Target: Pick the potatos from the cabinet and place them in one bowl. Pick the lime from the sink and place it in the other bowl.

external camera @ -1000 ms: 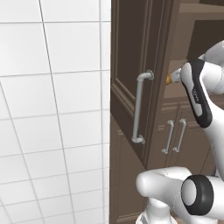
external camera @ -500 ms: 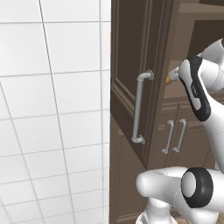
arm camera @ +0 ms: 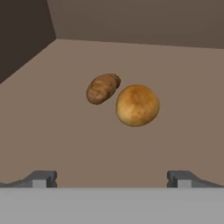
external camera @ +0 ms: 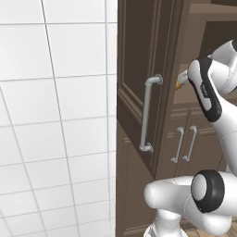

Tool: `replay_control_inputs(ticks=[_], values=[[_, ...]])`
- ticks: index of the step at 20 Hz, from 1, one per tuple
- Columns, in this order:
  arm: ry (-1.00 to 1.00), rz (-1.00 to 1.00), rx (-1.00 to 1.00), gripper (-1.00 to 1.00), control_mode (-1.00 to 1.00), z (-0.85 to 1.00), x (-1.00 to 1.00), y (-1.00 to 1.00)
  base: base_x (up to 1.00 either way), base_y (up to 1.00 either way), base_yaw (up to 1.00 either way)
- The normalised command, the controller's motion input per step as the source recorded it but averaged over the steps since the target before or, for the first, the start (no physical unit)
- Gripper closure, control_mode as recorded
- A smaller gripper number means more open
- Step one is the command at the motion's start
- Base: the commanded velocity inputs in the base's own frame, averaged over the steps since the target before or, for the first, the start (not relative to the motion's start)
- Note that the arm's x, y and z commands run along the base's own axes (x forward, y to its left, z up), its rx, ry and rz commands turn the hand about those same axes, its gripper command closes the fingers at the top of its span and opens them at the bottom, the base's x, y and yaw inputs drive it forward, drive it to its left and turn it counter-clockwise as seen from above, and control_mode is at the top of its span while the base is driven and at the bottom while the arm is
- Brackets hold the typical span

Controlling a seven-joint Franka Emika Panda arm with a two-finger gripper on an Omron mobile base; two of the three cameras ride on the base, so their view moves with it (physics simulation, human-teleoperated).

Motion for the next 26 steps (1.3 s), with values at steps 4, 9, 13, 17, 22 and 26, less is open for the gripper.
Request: replay_control_inputs(ticks=[4,9,13,17,22,26], values=[[0.0,0.04,0.0,-1.0,-1.0,-0.09,0.02,0.0,0.0,0.0,0.0],[0.0,0.03,0.0,-1.0,-1.0,-0.2,0.0,0.0,0.0,0.0,0.0],[0.0,0.02,0.0,-1.0,-1.0,-0.21,0.0,0.0,0.0,0.0,0.0],[0.0,0.0,0.0,-1.0,-1.0,-0.06,0.05,0.0,0.0,0.0,0.0],[0.0,0.0,0.0,-1.0,-1.0,0.0,0.08,0.0,0.0,0.0,0.0],[0.0,0.0,0.0,-1.0,-1.0,0.0,0.13,0.0,0.0,0.0,0.0]])
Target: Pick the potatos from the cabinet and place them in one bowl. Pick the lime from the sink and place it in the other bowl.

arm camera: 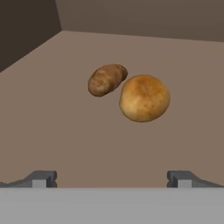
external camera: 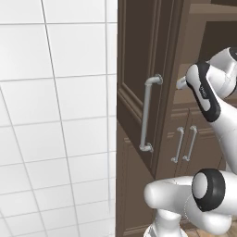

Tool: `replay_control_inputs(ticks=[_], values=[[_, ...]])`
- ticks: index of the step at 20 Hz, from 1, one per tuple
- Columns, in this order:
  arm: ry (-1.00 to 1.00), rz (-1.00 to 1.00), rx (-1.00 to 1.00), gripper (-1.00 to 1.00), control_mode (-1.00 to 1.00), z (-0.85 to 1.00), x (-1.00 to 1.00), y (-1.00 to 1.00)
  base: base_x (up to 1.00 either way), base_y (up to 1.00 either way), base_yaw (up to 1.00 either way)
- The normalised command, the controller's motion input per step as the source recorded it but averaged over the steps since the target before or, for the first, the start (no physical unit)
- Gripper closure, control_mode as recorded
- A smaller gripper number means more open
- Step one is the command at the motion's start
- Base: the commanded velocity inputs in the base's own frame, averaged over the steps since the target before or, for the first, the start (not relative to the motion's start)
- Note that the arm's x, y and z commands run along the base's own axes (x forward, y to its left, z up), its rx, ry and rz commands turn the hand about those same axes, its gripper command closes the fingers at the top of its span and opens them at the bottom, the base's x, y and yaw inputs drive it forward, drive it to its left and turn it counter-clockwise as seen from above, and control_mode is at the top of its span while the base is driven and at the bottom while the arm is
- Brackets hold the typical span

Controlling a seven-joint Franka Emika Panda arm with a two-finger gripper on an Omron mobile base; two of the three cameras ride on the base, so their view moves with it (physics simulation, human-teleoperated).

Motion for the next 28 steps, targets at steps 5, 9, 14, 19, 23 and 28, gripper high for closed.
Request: replay_control_inputs(ticks=[5,9,14,19,23,28], values=[[0.0,0.0,0.0,-1.0,-1.0,0.0,0.11,0.0,0.0,0.0,0.0],[0.0,0.0,0.0,-1.0,-1.0,-0.01,0.09,0.0,0.0,0.0,0.0],[0.0,0.0,0.0,-1.0,-1.0,-0.06,0.09,0.0,0.0,0.0,0.0],[0.0,0.0,0.0,-1.0,-1.0,-0.09,0.14,0.0,0.0,0.0,0.0],[0.0,0.0,0.0,-1.0,-1.0,-0.11,0.18,0.0,0.0,0.0,0.0],[0.0,0.0,0.0,-1.0,-1.0,-0.02,0.13,0.0,0.0,0.0,0.0]])
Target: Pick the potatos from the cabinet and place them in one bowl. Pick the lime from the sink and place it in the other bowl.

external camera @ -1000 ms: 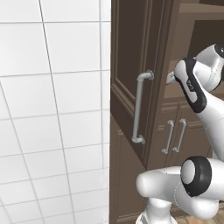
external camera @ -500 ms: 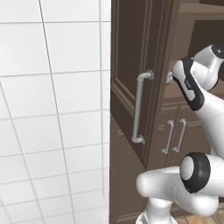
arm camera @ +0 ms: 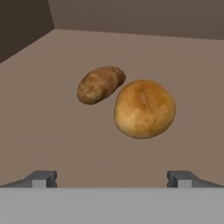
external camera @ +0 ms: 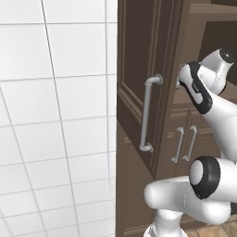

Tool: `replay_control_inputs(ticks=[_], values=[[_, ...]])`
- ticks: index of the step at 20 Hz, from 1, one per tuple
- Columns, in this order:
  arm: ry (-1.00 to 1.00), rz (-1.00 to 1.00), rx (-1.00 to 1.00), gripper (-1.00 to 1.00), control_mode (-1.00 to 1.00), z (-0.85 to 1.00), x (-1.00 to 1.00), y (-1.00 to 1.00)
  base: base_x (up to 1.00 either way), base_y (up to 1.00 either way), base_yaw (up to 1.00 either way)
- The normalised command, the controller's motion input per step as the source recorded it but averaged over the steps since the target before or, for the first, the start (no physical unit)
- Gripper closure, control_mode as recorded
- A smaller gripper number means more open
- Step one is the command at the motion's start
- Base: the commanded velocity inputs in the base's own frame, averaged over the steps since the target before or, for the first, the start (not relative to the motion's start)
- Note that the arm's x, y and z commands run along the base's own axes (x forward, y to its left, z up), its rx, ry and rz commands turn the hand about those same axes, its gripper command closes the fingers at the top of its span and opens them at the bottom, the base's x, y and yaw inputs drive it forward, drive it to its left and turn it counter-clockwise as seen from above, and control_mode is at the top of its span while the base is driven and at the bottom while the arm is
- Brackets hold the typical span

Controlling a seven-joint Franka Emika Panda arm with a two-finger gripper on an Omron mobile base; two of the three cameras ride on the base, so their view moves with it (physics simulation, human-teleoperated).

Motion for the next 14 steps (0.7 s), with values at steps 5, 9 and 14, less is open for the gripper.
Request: replay_control_inputs(ticks=[5,9,14], values=[[0.0,0.0,0.0,-1.0,-1.0,0.0,0.09,0.0,0.0,0.0,0.0],[0.0,0.0,0.0,-1.0,-1.0,0.0,0.11,0.0,0.0,0.0,0.0],[0.0,0.0,0.0,-1.0,-1.0,0.0,0.16,-0.02,0.0,0.0,0.0]])
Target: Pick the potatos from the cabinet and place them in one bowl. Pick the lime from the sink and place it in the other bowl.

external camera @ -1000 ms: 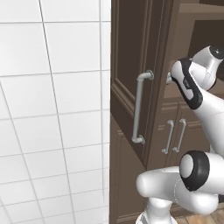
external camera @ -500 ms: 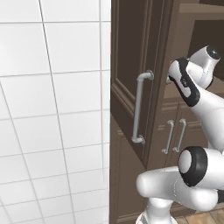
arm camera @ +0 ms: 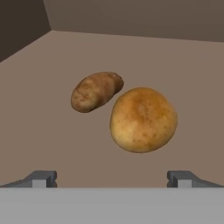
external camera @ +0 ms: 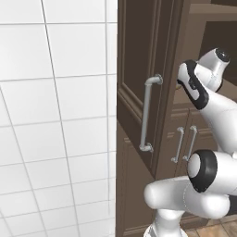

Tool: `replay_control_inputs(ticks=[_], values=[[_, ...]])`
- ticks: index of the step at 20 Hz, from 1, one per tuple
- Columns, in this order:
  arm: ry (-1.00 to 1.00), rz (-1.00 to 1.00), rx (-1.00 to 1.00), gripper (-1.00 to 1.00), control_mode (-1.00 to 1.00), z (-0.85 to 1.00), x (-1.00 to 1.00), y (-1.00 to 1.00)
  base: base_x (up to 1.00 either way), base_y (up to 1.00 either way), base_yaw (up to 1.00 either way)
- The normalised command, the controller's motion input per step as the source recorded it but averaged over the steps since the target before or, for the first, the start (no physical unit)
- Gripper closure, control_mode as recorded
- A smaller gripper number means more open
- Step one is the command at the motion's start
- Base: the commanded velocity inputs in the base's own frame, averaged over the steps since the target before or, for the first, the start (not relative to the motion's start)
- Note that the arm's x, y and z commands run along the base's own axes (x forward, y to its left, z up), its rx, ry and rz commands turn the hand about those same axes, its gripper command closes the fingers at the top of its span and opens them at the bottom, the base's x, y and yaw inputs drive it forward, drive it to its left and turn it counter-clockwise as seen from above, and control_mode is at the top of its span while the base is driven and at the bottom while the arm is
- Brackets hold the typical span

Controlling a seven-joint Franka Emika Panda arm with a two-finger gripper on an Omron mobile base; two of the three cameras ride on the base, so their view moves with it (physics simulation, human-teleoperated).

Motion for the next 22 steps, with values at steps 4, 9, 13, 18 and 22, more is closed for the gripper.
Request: replay_control_inputs(ticks=[4,9,13,18,22], values=[[0.0,0.0,0.0,-1.0,-1.0,0.0,0.14,-0.06,0.0,0.0,0.0],[0.0,0.0,0.0,-1.0,-1.0,0.0,0.1,-0.11,0.0,0.0,0.0],[0.0,0.0,0.0,-1.0,-1.0,0.0,0.07,-0.1,0.0,0.0,0.0],[0.0,0.0,0.0,-1.0,-1.0,-0.03,0.09,-0.06,0.0,0.0,0.0],[0.0,0.0,0.0,-1.0,-1.0,-0.05,0.1,-0.01,0.0,0.0,0.0]])
